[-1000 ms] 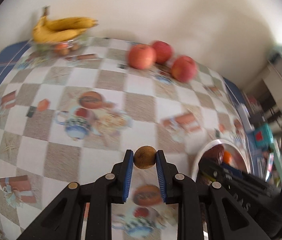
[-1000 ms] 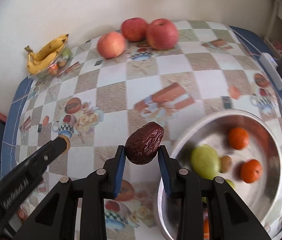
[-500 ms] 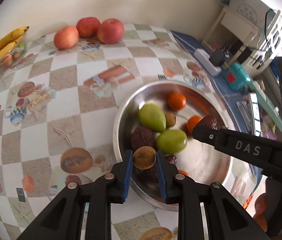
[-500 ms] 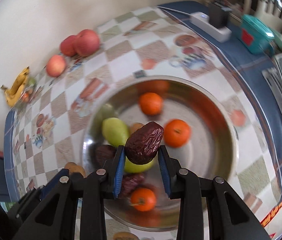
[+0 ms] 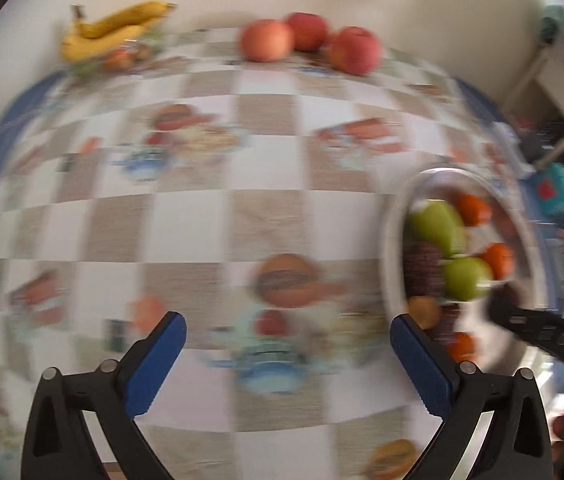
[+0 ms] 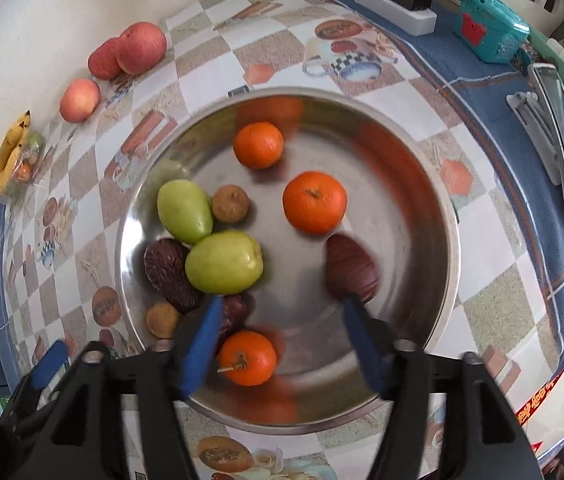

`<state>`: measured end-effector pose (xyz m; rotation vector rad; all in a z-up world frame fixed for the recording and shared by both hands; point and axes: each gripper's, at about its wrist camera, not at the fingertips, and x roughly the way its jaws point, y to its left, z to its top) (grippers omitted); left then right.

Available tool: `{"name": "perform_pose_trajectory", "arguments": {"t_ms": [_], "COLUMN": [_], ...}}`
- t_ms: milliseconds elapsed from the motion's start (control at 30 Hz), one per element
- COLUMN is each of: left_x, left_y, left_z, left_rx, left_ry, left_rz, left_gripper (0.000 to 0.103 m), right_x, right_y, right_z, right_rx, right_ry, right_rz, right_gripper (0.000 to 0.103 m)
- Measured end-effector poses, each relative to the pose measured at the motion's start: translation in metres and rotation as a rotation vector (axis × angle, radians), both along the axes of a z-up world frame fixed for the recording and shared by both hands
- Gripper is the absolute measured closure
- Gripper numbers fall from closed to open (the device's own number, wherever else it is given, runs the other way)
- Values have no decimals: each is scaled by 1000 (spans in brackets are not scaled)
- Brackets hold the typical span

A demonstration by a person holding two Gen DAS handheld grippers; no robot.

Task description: Organize fruits

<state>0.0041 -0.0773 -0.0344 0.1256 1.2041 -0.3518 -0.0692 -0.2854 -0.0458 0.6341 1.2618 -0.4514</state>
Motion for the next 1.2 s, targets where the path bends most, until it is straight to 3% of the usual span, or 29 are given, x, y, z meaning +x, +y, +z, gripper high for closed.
{"name": "perform_pose_trajectory", "arguments": {"t_ms": [67, 200, 300, 633, 867, 1200], "left_x": [1, -1, -2, -13, -8, -6], "left_y": [12, 42, 54, 66, 77, 78], "left_z": [2, 14, 20, 43, 42, 33], "left_rx": [27, -7, -17, 0, -16, 60], "left_ry": [-31, -64, -84, -158, -130, -107], "left_rz": [31, 98, 122, 99, 132, 150], "left_gripper": [0, 0, 0, 0, 0, 0], "right_x": [-2, -10, -13, -11, -4, 4], "right_y": [1, 5, 11, 47, 61, 73], "right_z": [0, 0, -2, 26, 43, 48], "right_rx": [1, 58, 143, 5, -80, -100], "right_ry": [3, -41, -79, -105, -152, -162], "right_rz": [-5, -3, 13, 108, 156, 200], "right_gripper": [31, 13, 13, 13, 13, 13]}}
